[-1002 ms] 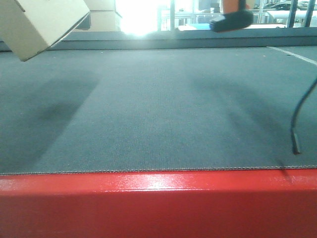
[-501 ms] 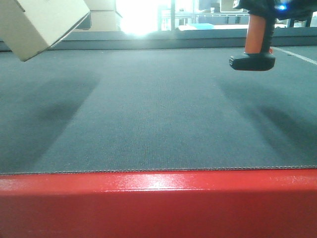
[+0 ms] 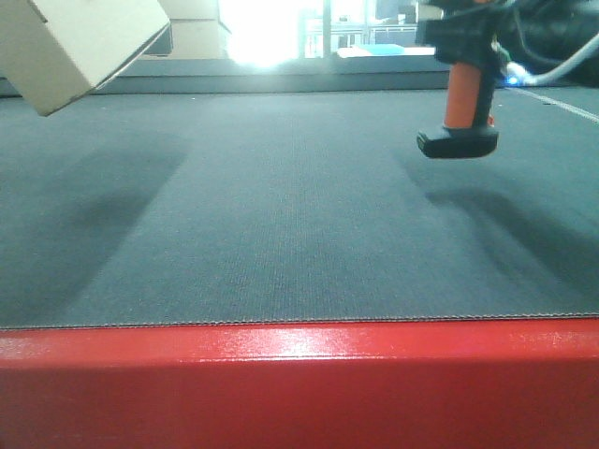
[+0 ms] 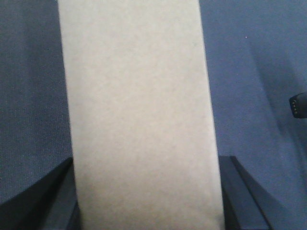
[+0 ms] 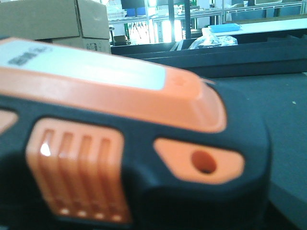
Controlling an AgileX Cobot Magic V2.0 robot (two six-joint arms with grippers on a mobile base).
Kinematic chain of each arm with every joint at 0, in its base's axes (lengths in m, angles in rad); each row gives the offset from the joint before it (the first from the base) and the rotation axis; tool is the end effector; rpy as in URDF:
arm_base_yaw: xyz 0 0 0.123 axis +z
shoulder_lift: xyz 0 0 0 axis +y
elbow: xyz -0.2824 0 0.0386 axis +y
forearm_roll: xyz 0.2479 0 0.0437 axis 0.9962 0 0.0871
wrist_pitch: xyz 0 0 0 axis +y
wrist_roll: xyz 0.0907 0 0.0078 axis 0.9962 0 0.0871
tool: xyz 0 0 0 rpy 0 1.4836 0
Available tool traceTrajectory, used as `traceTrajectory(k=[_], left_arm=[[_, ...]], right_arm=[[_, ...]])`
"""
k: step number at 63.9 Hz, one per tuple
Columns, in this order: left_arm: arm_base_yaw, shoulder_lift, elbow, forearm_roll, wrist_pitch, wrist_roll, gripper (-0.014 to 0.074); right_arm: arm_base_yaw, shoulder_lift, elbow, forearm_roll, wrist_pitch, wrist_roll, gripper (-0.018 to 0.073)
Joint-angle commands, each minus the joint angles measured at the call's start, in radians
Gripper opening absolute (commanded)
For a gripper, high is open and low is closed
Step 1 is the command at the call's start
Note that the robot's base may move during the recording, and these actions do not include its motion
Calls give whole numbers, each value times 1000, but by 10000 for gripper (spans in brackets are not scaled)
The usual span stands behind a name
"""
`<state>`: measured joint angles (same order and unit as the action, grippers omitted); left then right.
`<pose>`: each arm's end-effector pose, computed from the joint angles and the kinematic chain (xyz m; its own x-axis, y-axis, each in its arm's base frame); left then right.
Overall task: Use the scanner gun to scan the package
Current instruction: 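Lower the scanner gun back onto the table with the right gripper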
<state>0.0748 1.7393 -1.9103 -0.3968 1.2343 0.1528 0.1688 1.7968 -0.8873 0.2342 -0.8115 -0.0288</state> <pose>0.3729 -0.0054 0.4112 -0.8089 -0.0463 -0.5861 0.1544 0.9452 -0.2878 0.3745 0.0483 0.2184 -0.0240 0.1295 -0.9913 0.0035 0.9916 0.1294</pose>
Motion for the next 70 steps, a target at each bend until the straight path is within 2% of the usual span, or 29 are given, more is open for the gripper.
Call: traceTrajectory(k=[1,25,70], left_arm=[[1,-11,-7,-16,-13,3,-111],[1,-11,-7,-16,-13,3,-111],[1,-11,-7,-19,-13,3,-111]], right_arm=[[-11,16,-17,-3,-81,5,-158],[-11,107,-92,-3,-77,5,-158],[-11,135,-94,-3,2,5,-158]])
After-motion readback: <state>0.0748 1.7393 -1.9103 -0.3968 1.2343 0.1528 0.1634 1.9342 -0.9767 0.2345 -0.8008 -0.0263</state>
